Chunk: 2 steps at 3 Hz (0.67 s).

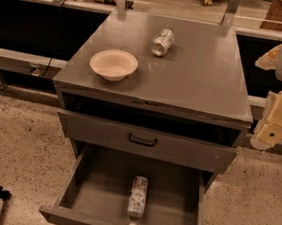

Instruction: Pick blue plastic bottle from middle drawer and place on counter

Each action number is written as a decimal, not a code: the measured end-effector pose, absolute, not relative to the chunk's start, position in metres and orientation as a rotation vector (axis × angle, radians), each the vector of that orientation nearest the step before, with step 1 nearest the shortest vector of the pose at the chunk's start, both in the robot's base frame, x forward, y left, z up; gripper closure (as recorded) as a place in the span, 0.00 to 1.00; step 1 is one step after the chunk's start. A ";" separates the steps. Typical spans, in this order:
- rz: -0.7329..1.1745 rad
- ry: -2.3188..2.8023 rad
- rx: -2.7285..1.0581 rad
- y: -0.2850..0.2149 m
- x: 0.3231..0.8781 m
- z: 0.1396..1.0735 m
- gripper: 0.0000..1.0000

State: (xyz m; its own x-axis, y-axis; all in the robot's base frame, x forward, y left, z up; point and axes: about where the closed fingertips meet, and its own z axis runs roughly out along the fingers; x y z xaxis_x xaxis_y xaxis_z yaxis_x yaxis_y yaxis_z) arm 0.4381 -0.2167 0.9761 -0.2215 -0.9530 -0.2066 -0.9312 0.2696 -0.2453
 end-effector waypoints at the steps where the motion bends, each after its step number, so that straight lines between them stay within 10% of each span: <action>1: -0.098 2.232 -1.725 -0.217 0.438 0.976 0.00; 2: -0.117 2.112 -1.835 -0.199 0.445 0.965 0.00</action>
Offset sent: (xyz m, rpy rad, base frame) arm 0.0323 0.0889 -0.0635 -0.0683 -0.1502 0.5509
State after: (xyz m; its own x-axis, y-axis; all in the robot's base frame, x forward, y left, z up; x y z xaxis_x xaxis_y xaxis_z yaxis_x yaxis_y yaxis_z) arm 0.4453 -0.1988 0.9645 -0.1082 -0.9740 -0.1989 -0.9460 0.1624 -0.2804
